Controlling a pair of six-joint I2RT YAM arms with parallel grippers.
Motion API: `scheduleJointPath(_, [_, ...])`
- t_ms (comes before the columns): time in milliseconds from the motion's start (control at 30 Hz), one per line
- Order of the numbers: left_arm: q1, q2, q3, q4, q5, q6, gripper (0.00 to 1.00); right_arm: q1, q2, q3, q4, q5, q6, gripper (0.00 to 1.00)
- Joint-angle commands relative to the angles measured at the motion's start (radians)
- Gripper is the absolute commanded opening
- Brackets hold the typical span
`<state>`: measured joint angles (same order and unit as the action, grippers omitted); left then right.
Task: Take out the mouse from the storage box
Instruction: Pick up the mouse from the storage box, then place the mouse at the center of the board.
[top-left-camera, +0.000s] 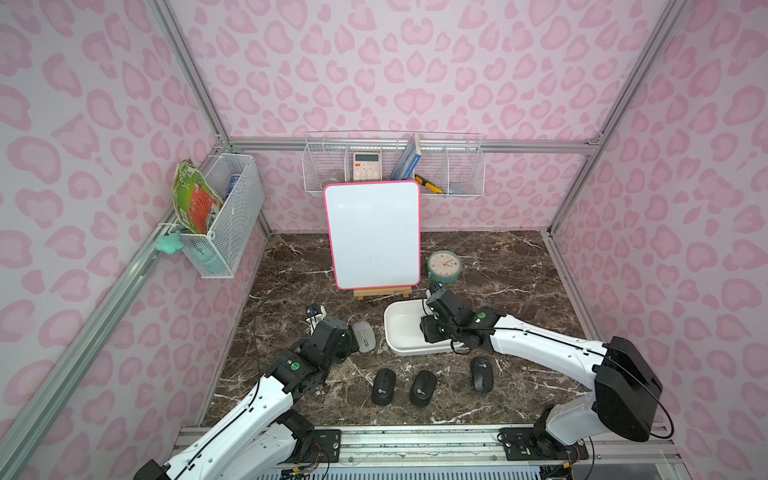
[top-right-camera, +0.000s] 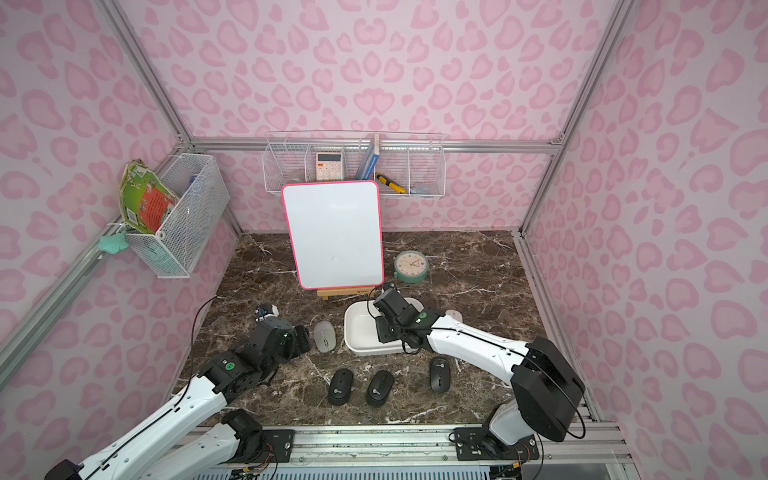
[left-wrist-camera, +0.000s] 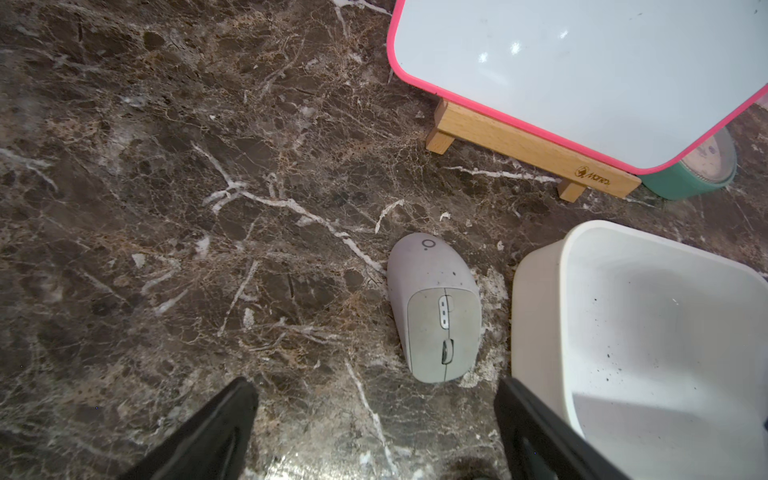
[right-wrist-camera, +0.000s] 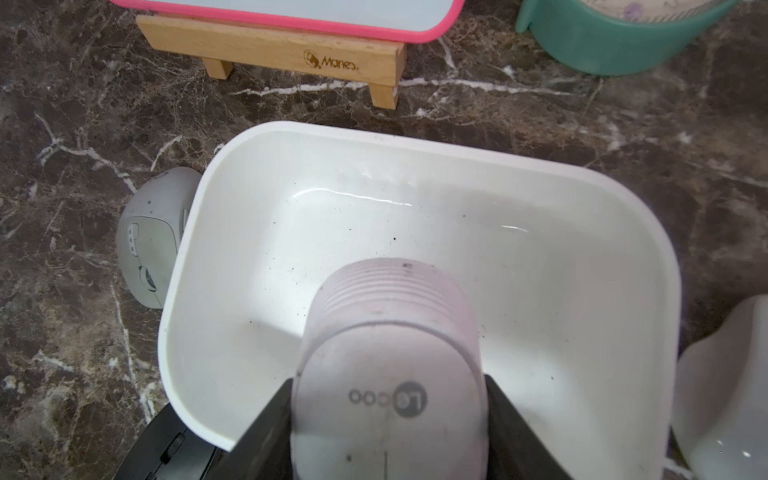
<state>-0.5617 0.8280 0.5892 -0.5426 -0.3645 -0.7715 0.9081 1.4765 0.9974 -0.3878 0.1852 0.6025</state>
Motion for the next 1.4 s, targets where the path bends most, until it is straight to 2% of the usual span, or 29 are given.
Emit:
scheduleJointPath(0, [0.001,0.023,0.016,0.019,-0.001,0.008,0.95,0.014,-0.064,-0.041,-0.007,0.015,0.031,0.48])
scheduleJointPath(300, [0.001,0.034,0.018,0.033,0.011,0.009,0.95,0.03,-0.207,-0.177,0.015,0.023,0.064,0.48])
scheduleJointPath(467, [0.001,0.022,0.012,0.026,-0.003,0.0,0.95,0.086,-0.305,-0.238,-0.005,0.025,0.063,0.48])
scheduleJointPath(667, [0.002,0.041,0.023,0.045,-0.002,0.001,0.95,0.145,-0.425,-0.337,-0.048,0.012,0.143,0.48])
scheduleJointPath(867, [0.001,0.063,0.04,0.049,-0.002,-0.013,0.95,0.179,-0.487,-0.442,-0.014,-0.028,0.209,0.47])
scheduleJointPath(1033, [0.0,0.059,0.041,0.064,0.008,-0.01,0.95,0.184,-0.497,-0.499,-0.005,-0.035,0.258,0.47])
scheduleJointPath(1367, [0.0,0.049,0.042,0.04,0.009,-0.031,0.95,0.186,-0.408,-0.514,0.023,-0.024,0.295,0.46])
